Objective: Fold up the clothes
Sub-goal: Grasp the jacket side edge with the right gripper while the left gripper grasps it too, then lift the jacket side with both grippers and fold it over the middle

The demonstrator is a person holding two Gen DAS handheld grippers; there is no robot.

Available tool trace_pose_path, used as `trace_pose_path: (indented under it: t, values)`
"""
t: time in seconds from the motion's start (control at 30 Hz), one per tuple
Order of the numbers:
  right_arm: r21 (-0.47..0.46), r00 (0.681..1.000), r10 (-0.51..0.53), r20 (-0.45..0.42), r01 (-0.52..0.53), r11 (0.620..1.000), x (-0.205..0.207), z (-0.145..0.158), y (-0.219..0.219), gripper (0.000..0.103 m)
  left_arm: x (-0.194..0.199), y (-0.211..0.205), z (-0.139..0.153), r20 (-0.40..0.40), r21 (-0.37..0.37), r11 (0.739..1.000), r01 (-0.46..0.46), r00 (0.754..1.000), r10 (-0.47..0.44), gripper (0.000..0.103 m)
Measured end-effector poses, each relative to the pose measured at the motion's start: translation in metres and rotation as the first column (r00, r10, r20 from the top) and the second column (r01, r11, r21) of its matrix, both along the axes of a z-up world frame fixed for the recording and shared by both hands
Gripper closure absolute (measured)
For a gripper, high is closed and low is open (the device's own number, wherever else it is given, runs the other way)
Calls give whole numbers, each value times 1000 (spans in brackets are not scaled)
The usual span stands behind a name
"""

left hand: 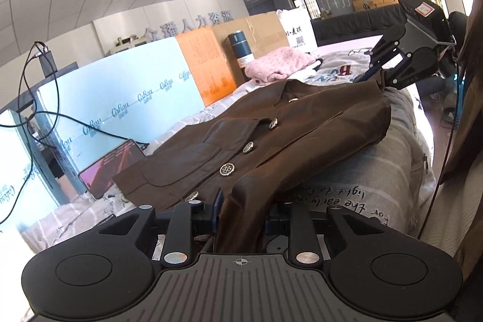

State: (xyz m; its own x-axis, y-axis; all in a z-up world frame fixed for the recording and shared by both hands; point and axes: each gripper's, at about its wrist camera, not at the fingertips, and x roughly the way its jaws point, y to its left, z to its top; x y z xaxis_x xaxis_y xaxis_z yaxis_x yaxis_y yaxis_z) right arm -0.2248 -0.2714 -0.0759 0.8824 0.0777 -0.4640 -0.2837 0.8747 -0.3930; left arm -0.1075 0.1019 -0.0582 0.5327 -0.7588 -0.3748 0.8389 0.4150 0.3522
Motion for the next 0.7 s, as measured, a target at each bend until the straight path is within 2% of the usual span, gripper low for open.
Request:
trace_pose_path:
  t: [0.1,0.17,0.27,0.5,0.57,0.7]
  values:
    - [47,1000,1,17,-2,999,-9,6,-6,98,-13,3,6,-4,-12,999,30,1000,-30,87]
    - [52,999,-8,44,6,999,-15,13,-9,98,-20,3,13,20,-17,998,63,998,-62,87]
    - [33,997,-4,78,1,999,-16,27,-13,98,-11,1,26,66,-34,997,76,995,-74,87]
    - [-68,988,89,124,-81,994,26,72,-23,98,51,-4,55,114,-88,994,60,992,-50,87]
    - [-81,986,111,124,-101,992,46,83,-30,98,72,-8,61,105,-103,993,53,994,-43,87]
    - [-59,982,156,103,-150,987,92,99,-51,98,124,-19,69,37,-111,993,47,998,-43,87]
